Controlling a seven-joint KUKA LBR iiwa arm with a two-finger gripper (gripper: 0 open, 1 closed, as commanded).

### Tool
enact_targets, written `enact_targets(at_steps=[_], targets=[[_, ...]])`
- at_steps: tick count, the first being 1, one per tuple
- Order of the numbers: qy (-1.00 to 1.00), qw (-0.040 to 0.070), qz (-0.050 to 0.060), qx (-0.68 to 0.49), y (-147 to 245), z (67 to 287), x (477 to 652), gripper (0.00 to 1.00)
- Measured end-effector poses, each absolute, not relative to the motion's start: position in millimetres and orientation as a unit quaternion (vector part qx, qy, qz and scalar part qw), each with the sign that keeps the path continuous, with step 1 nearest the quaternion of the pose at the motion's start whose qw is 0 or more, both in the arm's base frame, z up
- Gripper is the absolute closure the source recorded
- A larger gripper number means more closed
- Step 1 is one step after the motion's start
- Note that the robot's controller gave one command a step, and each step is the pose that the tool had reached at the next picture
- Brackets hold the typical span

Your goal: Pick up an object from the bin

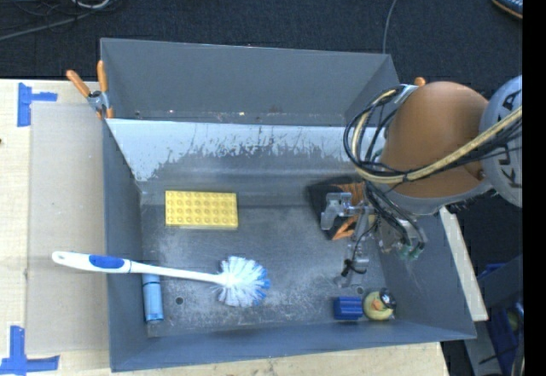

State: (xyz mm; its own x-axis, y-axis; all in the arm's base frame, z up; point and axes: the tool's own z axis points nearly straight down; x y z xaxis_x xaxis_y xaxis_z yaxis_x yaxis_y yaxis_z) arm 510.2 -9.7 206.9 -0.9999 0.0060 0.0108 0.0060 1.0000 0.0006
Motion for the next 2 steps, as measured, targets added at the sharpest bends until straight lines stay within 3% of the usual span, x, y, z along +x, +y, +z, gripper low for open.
enact_targets(at_steps=[1, 2], targets=[[-1.0, 0.001, 0.0, -0.003, -9.9, 210.8, 511.8, 0.0], [-1.0, 0.001, 0.0, 0.026, -61.9, 113.3, 487.0, 0.0]])
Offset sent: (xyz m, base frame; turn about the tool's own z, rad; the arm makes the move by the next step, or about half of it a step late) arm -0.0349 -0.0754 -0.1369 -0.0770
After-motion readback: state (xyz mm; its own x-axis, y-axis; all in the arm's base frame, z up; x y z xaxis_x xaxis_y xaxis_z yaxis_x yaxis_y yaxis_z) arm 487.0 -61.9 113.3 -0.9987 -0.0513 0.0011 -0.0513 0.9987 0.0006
